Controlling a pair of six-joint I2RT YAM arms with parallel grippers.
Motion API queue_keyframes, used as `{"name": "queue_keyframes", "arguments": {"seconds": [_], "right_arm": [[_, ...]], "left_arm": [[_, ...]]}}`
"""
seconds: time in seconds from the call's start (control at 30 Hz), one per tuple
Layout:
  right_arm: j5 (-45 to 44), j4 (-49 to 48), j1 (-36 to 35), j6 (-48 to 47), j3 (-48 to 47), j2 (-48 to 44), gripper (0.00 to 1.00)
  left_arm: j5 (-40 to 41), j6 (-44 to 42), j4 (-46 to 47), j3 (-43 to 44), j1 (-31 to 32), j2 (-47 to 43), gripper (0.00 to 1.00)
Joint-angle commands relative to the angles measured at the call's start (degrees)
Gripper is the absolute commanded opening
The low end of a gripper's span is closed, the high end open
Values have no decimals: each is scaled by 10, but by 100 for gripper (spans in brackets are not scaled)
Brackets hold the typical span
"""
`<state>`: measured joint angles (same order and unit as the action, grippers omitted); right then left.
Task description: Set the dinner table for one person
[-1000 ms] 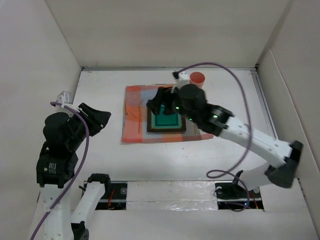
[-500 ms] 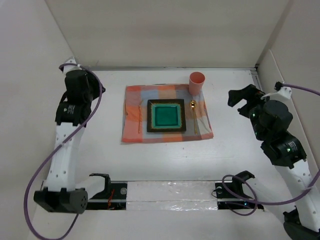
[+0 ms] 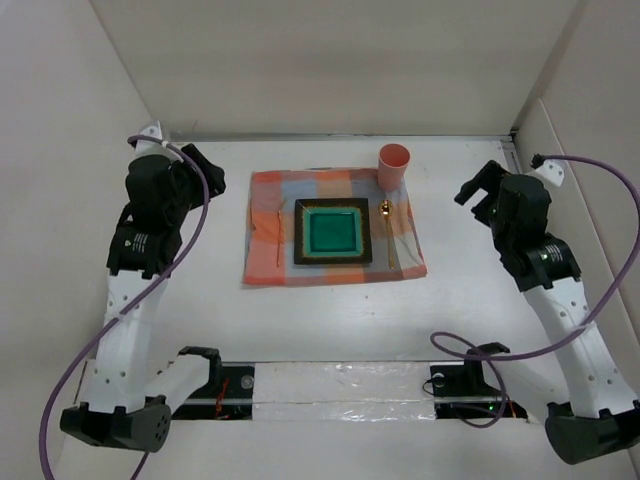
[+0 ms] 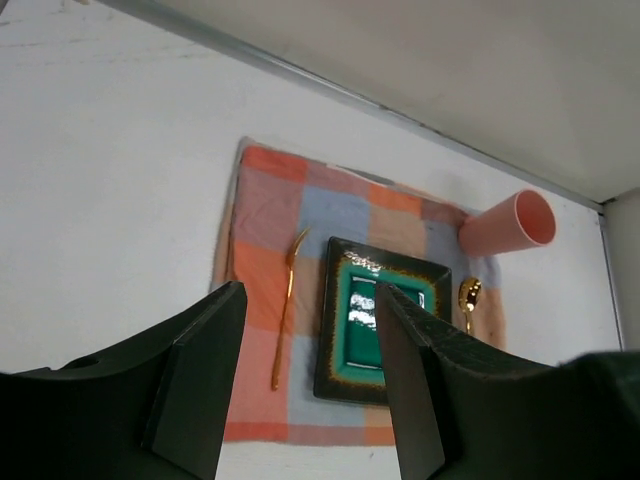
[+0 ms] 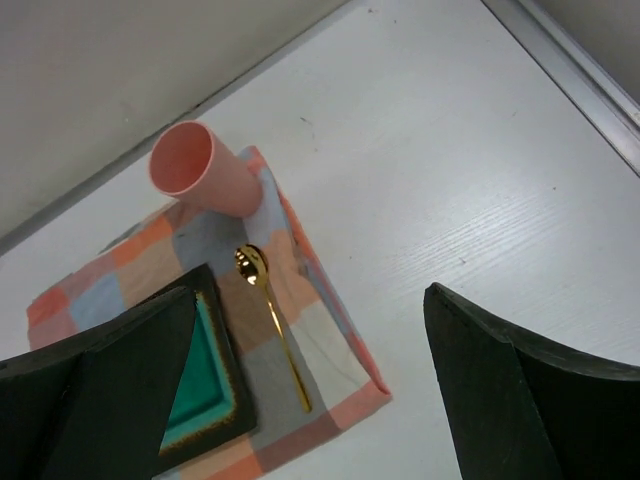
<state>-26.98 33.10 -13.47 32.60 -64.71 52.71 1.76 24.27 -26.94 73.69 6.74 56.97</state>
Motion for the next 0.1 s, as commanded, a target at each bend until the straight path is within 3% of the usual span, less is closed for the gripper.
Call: {"name": "queue_keyframes", "arguments": {"seconds": [0.0, 0.07], "right_arm": [[9, -10, 9, 8, 2, 1, 100], [15, -11, 9, 7, -3, 6, 100]], "left_arm": [[-14, 2, 25, 22, 4, 3, 50], [-14, 2, 22, 21, 4, 2, 51]]}}
